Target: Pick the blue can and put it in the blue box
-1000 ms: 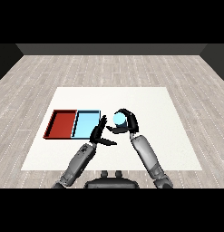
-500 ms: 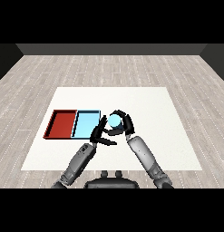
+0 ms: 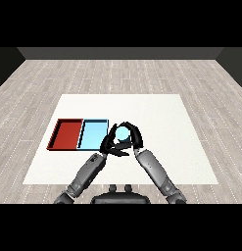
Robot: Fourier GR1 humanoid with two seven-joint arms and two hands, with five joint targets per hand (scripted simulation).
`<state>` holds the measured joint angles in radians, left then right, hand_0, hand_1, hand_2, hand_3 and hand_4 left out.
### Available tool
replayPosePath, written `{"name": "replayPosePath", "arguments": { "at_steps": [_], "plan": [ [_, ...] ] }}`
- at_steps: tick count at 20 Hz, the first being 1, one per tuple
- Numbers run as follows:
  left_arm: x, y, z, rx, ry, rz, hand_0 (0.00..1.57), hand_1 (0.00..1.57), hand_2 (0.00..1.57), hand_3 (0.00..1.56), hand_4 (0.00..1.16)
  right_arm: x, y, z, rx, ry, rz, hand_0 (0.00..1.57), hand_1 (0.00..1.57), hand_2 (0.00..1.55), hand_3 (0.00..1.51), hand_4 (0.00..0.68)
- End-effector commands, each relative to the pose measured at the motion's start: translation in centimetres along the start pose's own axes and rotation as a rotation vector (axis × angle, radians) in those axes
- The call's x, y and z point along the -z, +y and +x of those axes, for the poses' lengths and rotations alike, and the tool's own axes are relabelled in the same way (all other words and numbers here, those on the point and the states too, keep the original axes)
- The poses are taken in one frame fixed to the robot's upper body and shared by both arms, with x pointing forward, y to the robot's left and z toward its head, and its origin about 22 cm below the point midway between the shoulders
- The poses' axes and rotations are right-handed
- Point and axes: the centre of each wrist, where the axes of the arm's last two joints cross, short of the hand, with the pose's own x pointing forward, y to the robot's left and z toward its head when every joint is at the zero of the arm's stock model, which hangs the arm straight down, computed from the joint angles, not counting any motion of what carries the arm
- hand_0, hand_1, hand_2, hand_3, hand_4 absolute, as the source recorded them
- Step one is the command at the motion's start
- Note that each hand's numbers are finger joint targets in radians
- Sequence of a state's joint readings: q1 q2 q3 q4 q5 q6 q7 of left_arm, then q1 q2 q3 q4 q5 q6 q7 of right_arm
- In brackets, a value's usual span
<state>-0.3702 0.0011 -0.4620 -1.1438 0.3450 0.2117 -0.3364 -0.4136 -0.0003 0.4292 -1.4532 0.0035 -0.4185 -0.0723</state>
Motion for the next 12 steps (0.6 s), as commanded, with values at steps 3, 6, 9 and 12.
{"name": "replayPosePath", "arguments": {
  "at_steps": [3,6,9,12],
  "plan": [
    [1.2,-2.4,-0.2,-0.009,-0.012,-0.014,0.0,0.0,0.0,0.0,0.0,2.6,0.6,-0.8,0.058,0.007,-0.014,1.44,1.44,1.45,1.39,0.601],
    [0.4,-2.0,0.4,0.007,0.015,0.003,0.0,0.0,0.0,0.0,0.19,-0.4,1.7,-0.2,0.087,0.006,-0.007,1.46,1.46,1.45,1.38,0.597],
    [1.5,-2.6,-0.5,0.06,0.06,0.032,0.0,0.0,0.0,0.0,0.48,0.8,0.6,-0.3,0.128,0.013,-0.015,1.48,1.48,1.47,1.39,0.592],
    [1.5,-3.8,-0.7,0.052,0.053,0.075,0.0,0.0,0.0,0.0,0.57,-1.3,2.1,-1.3,0.162,0.008,-0.016,1.47,1.47,1.46,1.39,0.606]
  ]
}}
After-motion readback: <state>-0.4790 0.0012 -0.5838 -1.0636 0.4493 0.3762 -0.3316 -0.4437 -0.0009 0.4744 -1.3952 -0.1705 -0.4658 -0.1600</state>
